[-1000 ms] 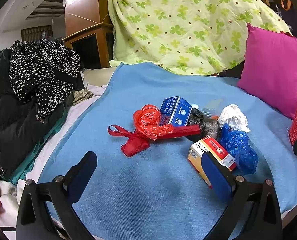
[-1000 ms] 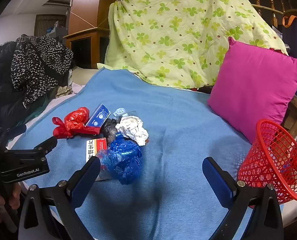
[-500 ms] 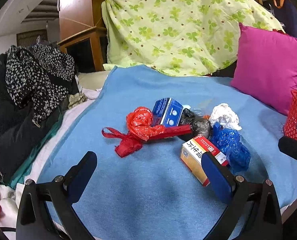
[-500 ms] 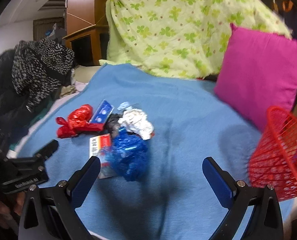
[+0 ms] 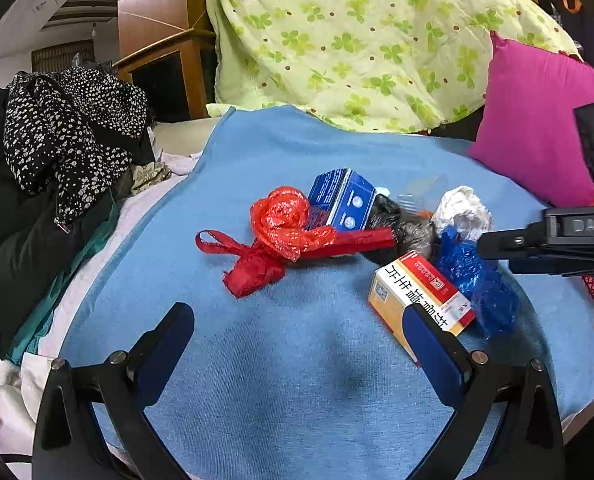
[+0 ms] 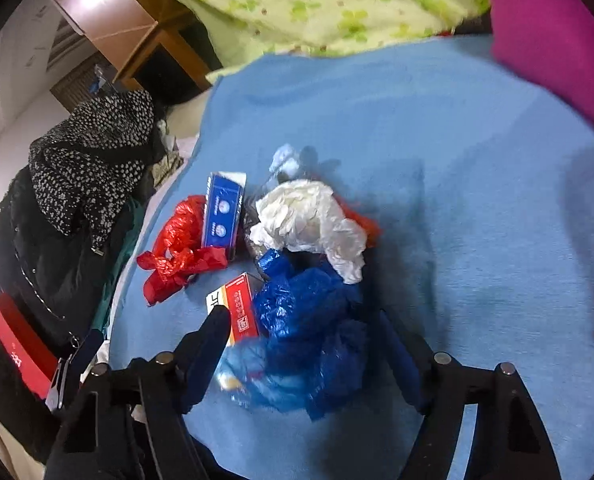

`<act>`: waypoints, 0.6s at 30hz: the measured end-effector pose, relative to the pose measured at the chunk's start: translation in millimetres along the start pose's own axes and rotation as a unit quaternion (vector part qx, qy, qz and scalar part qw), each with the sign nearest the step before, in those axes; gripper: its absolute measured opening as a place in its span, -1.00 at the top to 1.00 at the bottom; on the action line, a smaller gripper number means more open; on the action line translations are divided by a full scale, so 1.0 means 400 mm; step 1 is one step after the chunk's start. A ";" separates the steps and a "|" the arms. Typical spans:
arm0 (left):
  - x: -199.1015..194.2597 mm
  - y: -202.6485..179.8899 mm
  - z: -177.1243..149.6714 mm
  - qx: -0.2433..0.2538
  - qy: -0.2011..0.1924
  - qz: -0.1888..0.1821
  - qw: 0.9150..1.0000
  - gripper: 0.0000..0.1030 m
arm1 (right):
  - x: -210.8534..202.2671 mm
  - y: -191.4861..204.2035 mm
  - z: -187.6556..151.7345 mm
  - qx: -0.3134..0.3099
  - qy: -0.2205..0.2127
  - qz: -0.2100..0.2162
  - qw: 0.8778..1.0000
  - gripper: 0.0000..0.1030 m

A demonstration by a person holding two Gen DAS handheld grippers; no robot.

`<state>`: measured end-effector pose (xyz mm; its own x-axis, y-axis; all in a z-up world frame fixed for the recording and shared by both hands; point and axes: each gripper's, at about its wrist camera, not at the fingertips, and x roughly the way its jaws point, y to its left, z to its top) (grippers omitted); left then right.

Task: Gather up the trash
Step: 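Grasp the blue plastic bag with the right gripper while the left gripper grasps the medicine box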

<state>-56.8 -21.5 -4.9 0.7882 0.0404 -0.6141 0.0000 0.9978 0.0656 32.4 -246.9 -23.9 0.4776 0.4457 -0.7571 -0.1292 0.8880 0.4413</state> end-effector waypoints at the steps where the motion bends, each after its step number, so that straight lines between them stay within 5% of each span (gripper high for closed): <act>1: 0.004 0.000 0.000 -0.002 0.003 -0.003 1.000 -1.00 | 0.020 0.003 0.003 -0.002 0.006 -0.004 1.000 -0.50; 7: 0.026 -0.007 -0.005 -0.006 0.015 -0.018 1.000 -1.00 | 0.076 -0.013 0.010 0.009 0.034 -0.007 0.999 -0.02; 18: 0.076 -0.080 0.016 -0.010 0.024 -0.089 0.996 -1.00 | -0.087 -0.078 -0.030 0.038 -0.046 0.000 0.998 0.03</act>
<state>-29.0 -52.6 -20.8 0.7461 -0.1345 -0.6521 0.1242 0.9903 -0.0621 9.3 -288.9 -17.4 0.5559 0.4308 -0.7109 -0.0652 0.8752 0.4794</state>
